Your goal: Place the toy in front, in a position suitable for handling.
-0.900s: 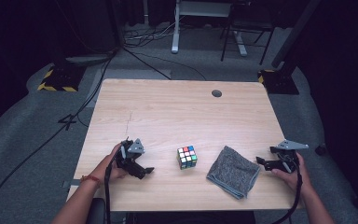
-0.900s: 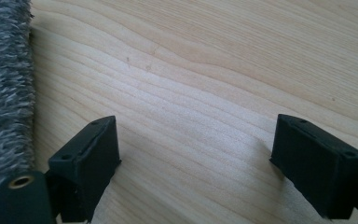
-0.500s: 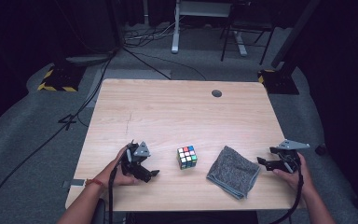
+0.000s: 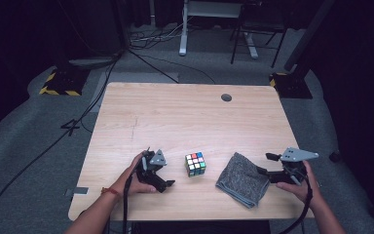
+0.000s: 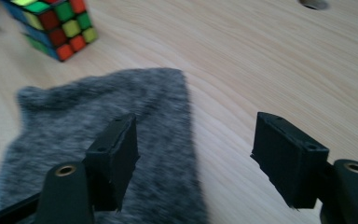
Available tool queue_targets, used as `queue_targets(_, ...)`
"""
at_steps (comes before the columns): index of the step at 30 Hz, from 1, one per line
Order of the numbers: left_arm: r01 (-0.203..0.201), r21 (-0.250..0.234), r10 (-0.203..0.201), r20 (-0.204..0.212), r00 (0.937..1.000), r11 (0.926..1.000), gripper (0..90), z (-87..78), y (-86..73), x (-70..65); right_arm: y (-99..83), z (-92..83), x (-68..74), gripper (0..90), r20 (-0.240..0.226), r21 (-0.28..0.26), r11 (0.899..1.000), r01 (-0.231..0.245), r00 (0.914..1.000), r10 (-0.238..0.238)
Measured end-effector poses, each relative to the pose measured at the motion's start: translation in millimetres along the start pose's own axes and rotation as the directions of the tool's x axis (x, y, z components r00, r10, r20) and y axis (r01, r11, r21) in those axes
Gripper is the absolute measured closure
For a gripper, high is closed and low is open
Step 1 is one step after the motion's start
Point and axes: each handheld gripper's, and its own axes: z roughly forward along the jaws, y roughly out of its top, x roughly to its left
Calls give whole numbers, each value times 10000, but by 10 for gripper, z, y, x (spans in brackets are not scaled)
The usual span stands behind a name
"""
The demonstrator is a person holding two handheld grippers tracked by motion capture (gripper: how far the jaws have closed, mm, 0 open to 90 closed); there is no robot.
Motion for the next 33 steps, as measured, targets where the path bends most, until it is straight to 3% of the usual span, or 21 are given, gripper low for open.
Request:
queue_targets(1,-75,-26,76,92,9999,10000,2,26,27,-12,36,83,122,328,-293,324,9983,493,9984,-484)
queue_targets(2,-223,30,222,173,9996,9997,2,61,71,-16,50,119,170,340,-421,446,9966,696,9968,-677)
queue_targets(4,-321,33,320,222,9992,9995,2,83,97,-16,56,187,228,364,-890,531,9963,675,9941,-626)
queue_targets(5,-346,15,346,258,9991,9994,2,109,125,-19,56,187,228,364,-890,531,9963,675,9941,-626)
queue_targets(6,-369,21,368,295,9989,9993,2,142,164,-25,24,310,307,377,-1151,1005,9907,914,9902,-796)
queue_targets(11,-719,21,716,575,9958,9974,5,261,299,-76,-34,463,348,390,-1101,1665,9793,1147,9892,-971)
queue_targets(13,-707,47,703,540,9961,9975,3,339,393,-91,-60,491,296,404,-1099,1592,9843,767,9922,-596)
queue_targets(15,-840,-124,846,612,9945,9964,15,360,423,-102,-76,498,291,404,-1119,1540,9852,755,9920,-585)
queue_targets(17,-906,-450,941,833,9921,9949,166,377,458,-132,-95,499,290,409,-1146,1542,9849,791,9915,-617)
queue_targets(18,-852,-436,892,1003,9910,9954,197,406,489,-145,-92,500,285,411,-1200,1586,9843,776,9910,-588)
queue_targets(19,-856,-401,893,1039,9906,9955,141,424,507,-150,-88,504,281,412,-1241,1623,9839,742,9908,-542)
queue_targets(21,-930,-438,965,872,9915,9947,156,454,545,-170,-83,513,283,416,-1251,1657,9830,785,9905,-580)
queue_targets(23,-888,-596,944,994,9906,9943,159,483,586,-158,-82,514,286,427,-1257,1669,9828,796,9903,-589)
queue_targets(29,-1141,-658,1212,1161,9858,9913,168,514,677,-163,-70,508,292,565,-1436,1726,9814,839,9879,-592)
queue_targets(33,-1093,-762,1181,1225,9854,9911,263,501,680,-118,-62,507,292,693,-1502,1687,9806,997,9858,-744)
